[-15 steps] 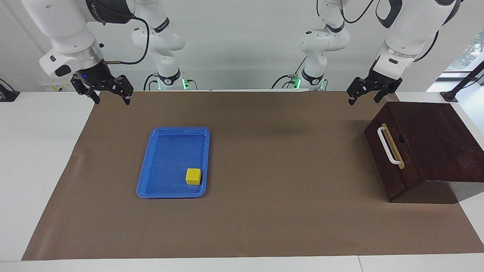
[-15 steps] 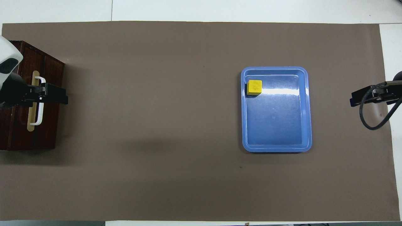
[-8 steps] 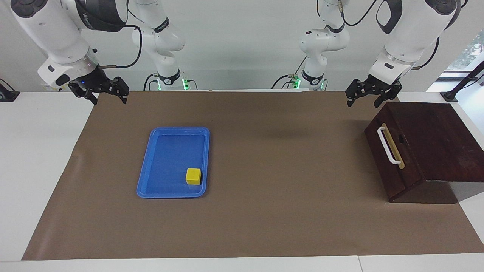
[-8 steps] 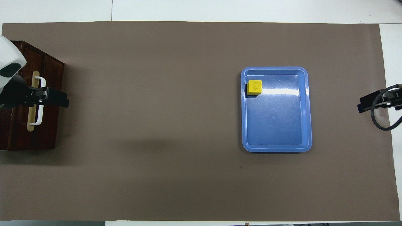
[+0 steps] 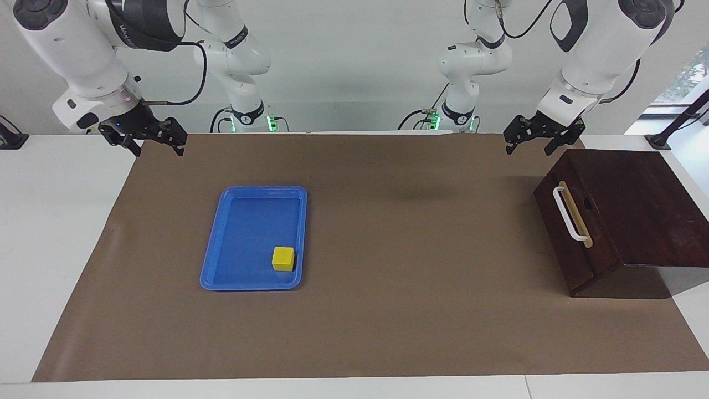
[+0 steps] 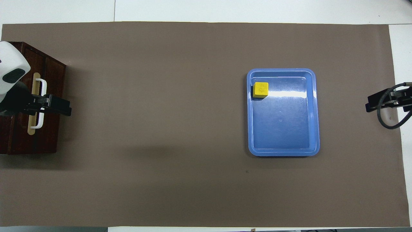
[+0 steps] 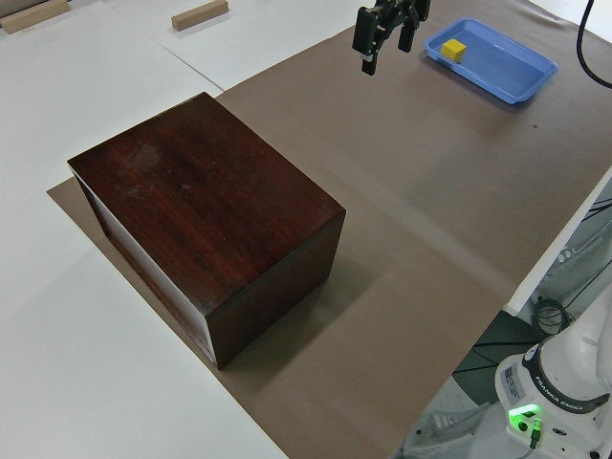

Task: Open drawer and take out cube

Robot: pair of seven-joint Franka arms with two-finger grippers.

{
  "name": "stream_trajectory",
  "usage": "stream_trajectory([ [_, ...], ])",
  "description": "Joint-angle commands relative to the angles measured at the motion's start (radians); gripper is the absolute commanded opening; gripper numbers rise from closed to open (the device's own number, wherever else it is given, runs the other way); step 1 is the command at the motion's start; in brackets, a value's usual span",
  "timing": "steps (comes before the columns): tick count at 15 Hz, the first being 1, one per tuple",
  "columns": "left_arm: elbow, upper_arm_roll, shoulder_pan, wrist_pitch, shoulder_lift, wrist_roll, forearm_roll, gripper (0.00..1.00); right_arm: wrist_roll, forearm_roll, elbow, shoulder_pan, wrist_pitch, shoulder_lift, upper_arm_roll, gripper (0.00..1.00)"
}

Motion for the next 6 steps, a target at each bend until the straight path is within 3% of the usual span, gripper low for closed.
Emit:
stream_trajectory([
  [1, -0.035, 0.007, -0.005, -0.014, -0.034, -0.01, 0.005, 1.0, 0.02, -0.009, -0.047, -0.008, 0.02, -0.035, 0.013, 1.0],
  [6, -0.043, 0.006, -0.006, -0.013, -0.039, -0.011, 0.021, 1.0, 0.017, -0.017, -0.042, -0.005, 0.025, -0.032, 0.013, 1.0],
])
